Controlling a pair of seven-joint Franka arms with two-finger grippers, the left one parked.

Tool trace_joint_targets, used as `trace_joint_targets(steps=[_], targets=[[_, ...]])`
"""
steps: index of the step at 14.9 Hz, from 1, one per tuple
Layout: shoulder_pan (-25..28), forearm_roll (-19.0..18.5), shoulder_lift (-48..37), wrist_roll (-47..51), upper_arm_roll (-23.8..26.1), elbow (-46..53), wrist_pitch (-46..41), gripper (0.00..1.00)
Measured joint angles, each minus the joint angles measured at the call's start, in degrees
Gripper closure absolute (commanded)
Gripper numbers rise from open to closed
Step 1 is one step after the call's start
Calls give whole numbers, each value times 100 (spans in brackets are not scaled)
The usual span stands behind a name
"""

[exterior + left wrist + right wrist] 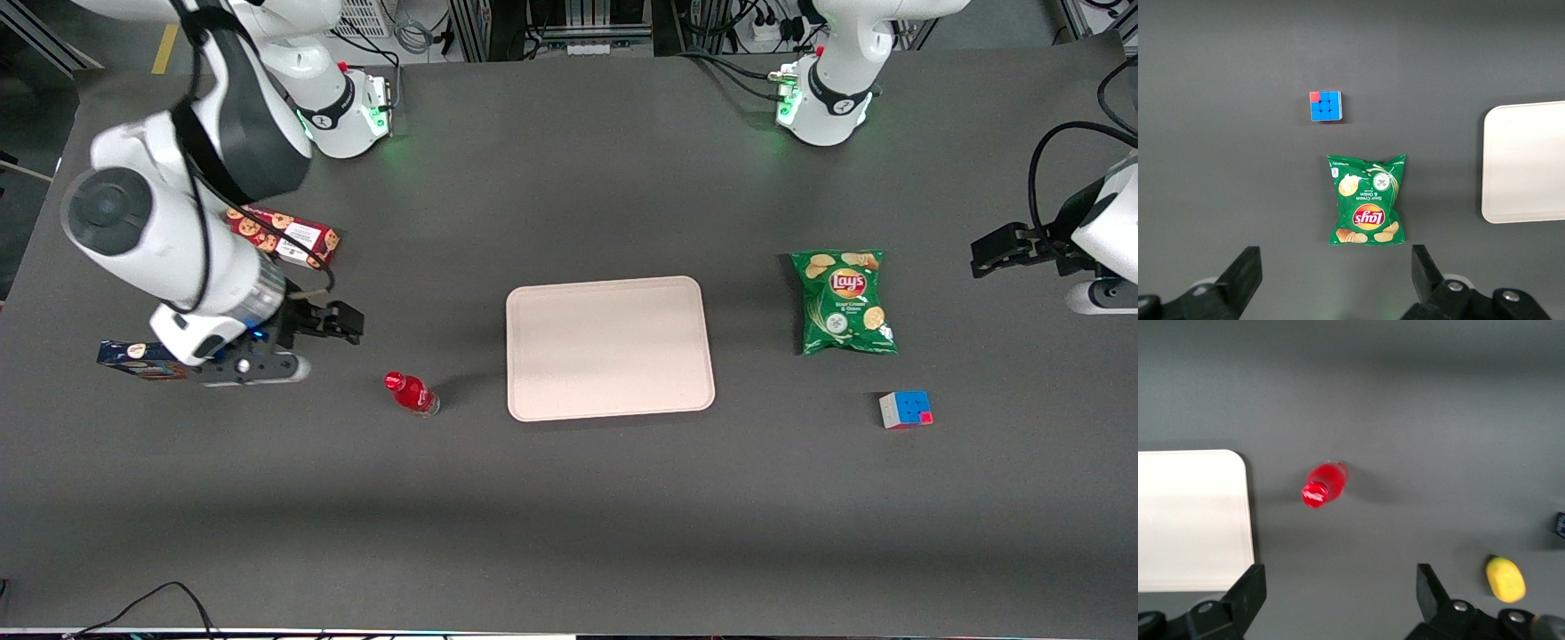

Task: Place coke bottle on tray
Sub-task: 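Lower the right gripper over the red bottle and close on it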

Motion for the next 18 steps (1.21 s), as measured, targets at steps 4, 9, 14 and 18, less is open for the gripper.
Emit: trace_joint_targets(steps=[4, 9, 14, 18], targets=[[100, -99, 512, 147, -1, 1, 575, 0], [212, -335, 1076, 324, 2, 6, 849, 0], [307, -347, 1189, 388, 10, -307, 1308, 0], [306, -415, 1205, 391, 9, -416, 1450, 0]])
